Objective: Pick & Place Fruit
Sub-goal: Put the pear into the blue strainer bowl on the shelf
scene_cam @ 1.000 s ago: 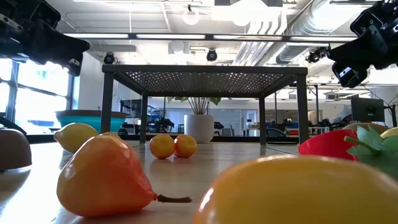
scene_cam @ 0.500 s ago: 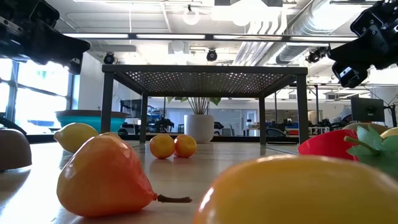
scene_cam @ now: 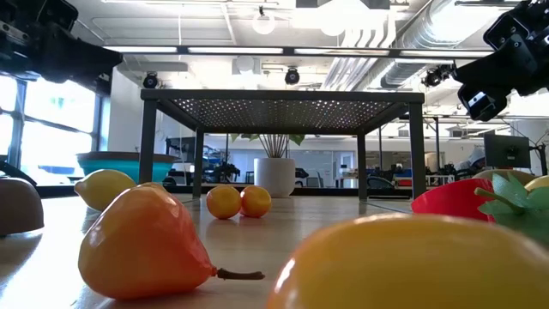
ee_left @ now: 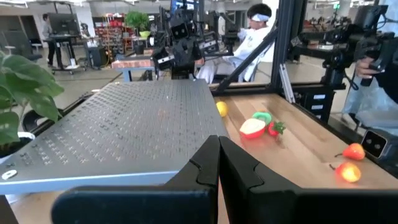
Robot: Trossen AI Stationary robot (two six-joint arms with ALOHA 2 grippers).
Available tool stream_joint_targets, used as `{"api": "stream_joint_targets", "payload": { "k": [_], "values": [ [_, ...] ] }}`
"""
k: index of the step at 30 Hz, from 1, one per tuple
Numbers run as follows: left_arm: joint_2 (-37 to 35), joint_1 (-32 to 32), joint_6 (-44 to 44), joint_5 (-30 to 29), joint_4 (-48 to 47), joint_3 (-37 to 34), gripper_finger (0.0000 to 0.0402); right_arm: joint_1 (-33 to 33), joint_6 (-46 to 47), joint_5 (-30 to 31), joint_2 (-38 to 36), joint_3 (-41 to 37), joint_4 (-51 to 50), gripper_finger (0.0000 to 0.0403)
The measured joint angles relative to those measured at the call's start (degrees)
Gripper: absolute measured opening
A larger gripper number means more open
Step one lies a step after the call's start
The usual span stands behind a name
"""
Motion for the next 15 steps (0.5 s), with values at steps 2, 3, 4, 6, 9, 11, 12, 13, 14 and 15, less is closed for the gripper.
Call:
{"api": "stream_joint_targets", "payload": {
  "k": [2, 3, 4, 6, 9, 11, 12, 13, 14, 15],
  "values": [
    [0.0, 0.0, -0.13, 0.02, -0.05, 0.0, 0.0001, 0.0, -0.3, 0.02, 0.01, -0.05, 0.38, 0.0002],
    [0.0, 0.0, -0.13, 0.04, -0.05, 0.0, 0.0001, 0.0, -1.35, 0.38, 0.01, -0.1, 0.77, 0.0002],
    [0.0, 0.0, -0.06, 0.04, -0.03, 0.01, 0.0001, 0.0, -2.57, 1.53, 0.02, -0.15, 1.37, 0.0002],
    [0.0, 0.01, 0.69, 0.05, 0.01, 0.07, 0.0001, 0.0, -3.93, 5.66, 0.02, -0.17, 3.77, 0.0002],
    [0.0, 0.0, 1.42, -0.97, 0.48, 0.08, 0.0001, -0.02, -4.13, 12.46, 0.01, -0.15, 6.64, 0.0002],
    [0.0, 0.0, 1.44, -2.9, 0.65, 0.11, 0.0001, 0.0, -4.15, 15.74, 0.01, -0.15, 8.26, 0.0002],
    [0.0, 0.0, 1.45, -3.91, 0.66, 0.11, 0.0001, -0.02, -4.16, 16.84, 0.0, -0.13, 8.78, 0.0002],
    [0.0, 0.0, 1.38, -4.71, 0.67, 0.13, 0.0001, -0.02, -4.15, 17.5, 0.02, -0.13, 9.24, 0.0002],
    [0.0, 0.01, 1.39, -5.3, 0.65, 0.13, 0.0001, -0.02, -4.07, 17.78, 0.02, -0.13, 9.73, 0.0002],
    [0.0, 0.02, 1.38, -5.54, 0.65, 0.13, 0.0001, -0.02, -4.01, 17.87, 0.02, -0.13, 10.25, 0.0002]
  ]
}}
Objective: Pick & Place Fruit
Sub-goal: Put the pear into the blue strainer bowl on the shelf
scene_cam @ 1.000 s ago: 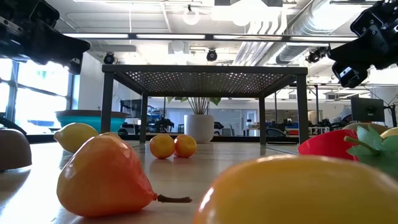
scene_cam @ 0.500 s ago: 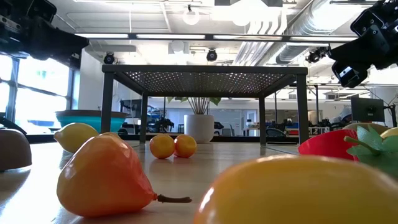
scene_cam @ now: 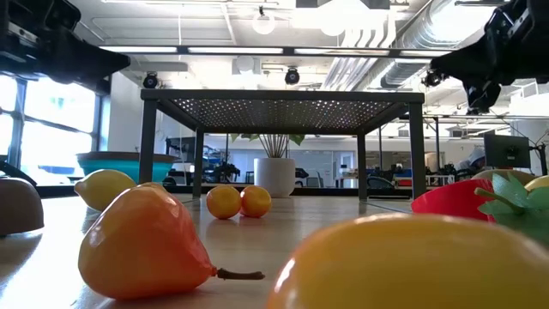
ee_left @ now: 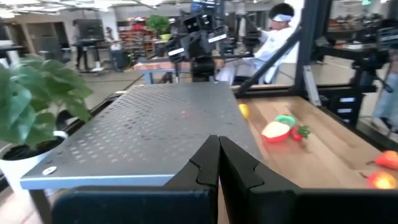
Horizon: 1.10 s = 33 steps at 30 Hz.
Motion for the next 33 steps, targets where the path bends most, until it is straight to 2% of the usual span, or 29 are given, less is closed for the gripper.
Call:
{"api": "stream_joint_targets", "payload": {
  "k": [7, 13, 18, 21, 33],
  "values": [
    [0.0, 0.0, 0.0, -0.19, 0.04, 0.09, 0.0001, 0.0, 0.14, 5.36, 0.34, 0.0, 0.84, 0.0002],
    [0.0, 0.0, -0.03, -0.36, 0.09, 0.09, 0.0001, 0.01, 2.72, 5.47, 4.19, 0.7, 0.87, 0.0002],
    [0.0, 0.0, -0.04, -0.74, 0.11, 0.11, 0.0001, 0.01, 2.72, 3.82, 10.38, 4.58, 0.27, 0.0002],
    [0.0, 0.0, -0.05, -1.23, 0.11, 0.11, 0.0001, 0.0, 3.24, 4.24, 14.34, 8.91, -5.08, 0.0002],
    [0.0, 0.0, -0.07, -1.41, 0.09, 0.17, 0.0001, -0.11, 15.74, 8.5, 31.16, 28.49, -27.88, 0.0002]
  ]
}}
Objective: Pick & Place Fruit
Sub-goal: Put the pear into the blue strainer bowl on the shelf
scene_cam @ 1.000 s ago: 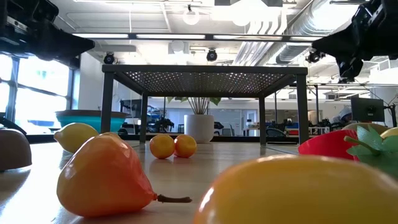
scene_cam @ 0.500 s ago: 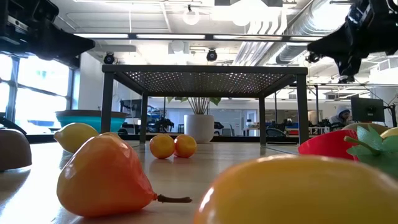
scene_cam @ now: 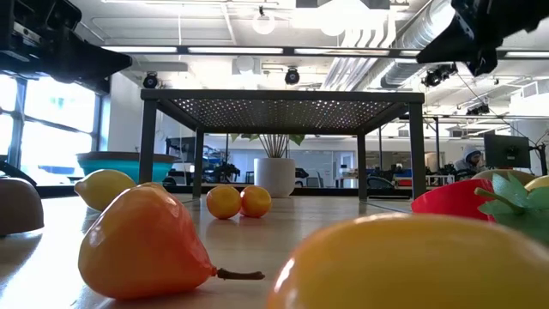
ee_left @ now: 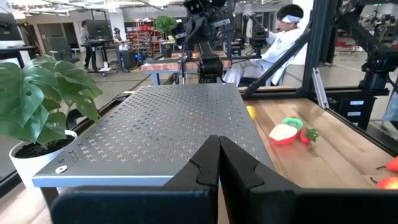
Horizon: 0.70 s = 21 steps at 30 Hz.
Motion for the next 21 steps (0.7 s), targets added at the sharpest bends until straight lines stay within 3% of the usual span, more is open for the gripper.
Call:
{"api": "stream_joint_targets", "payload": {
  "k": [7, 15, 21],
  "values": [
    [0.0, 0.0, -0.02, 0.0, 0.0, 0.0, 0.0001, -3.59, 11.14, 0.9, 9.76, 10.38, -13.99, 0.0002],
    [0.0, 0.0, -0.26, -2.32, 0.29, 0.0, 0.0001, -11.72, 15.25, -5.6, 17.51, 19.54, -27.56, 0.0002],
    [-0.02, -0.01, -0.81, -6.17, 3.08, 0.0, 0.0001, -17.2, 13.67, -13.24, 19.46, 21.55, -29.14, 0.0002]
  ]
}}
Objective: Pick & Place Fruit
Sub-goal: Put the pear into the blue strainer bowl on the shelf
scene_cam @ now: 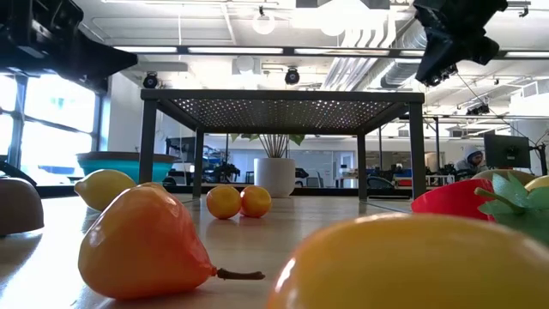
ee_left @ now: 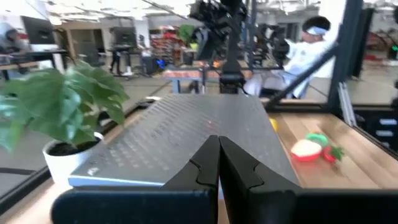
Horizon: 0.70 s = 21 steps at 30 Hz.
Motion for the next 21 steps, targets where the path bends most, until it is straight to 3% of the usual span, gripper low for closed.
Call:
{"api": "stream_joint_targets", "payload": {
  "k": [8, 14, 21],
  "values": [
    [0.0, 0.01, 0.28, -0.28, 0.22, 0.0, 0.0001, -2.47, -9.97, -1.46, 0.51, 0.01, 2.6, 0.0002],
    [0.0, -0.01, 0.37, -0.28, 0.11, 0.0, 0.0001, -2.74, -9.97, -1.55, 0.51, 0.02, 3.1, 0.0004],
    [0.0, 0.0, 0.36, -0.28, 0.09, 0.0, 0.0001, -3.02, -9.92, -1.53, 2.41, 0.02, 2.5, 0.0069]
  ]
}}
